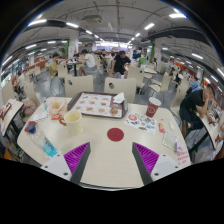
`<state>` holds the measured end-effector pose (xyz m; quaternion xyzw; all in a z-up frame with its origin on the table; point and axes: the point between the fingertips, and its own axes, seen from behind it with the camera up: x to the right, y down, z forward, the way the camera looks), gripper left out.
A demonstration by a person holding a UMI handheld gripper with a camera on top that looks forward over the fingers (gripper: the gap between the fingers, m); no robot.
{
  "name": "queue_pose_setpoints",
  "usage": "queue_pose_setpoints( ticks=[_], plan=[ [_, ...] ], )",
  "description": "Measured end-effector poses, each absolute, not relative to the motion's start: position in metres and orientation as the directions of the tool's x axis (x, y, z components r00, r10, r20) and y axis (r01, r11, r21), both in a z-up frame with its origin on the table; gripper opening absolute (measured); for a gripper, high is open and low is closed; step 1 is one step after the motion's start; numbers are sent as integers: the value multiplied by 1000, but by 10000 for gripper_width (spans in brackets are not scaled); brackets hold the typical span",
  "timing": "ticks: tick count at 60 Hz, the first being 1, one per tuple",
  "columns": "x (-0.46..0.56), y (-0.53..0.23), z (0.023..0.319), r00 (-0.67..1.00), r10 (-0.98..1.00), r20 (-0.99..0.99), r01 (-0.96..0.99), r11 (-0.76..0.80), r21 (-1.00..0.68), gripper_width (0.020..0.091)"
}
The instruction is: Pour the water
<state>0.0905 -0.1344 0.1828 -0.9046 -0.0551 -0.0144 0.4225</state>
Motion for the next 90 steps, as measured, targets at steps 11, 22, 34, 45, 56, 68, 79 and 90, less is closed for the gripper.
queue_pose_setpoints(
  ticks=[11,22,34,45,56,68,79,90],
  plan=[
    [87,-143,176,996,59,63,86,-621,-779,850],
    [59,-181,145,999,36,39,53,-619,-783,848],
    [-18,-227,100,999,49,-22,14,-636,-771,848],
    [-116,-217,84,991,110,-71,4,-567,-824,848],
    [-172,-163,70,990,108,-87,-24,-482,-876,846],
    [-191,-111,56,992,99,-74,-25,-426,-904,640],
    [-196,-94,56,995,91,-40,0,-395,-919,482],
    [-196,-90,57,998,57,-1,24,-434,-900,401]
  ],
)
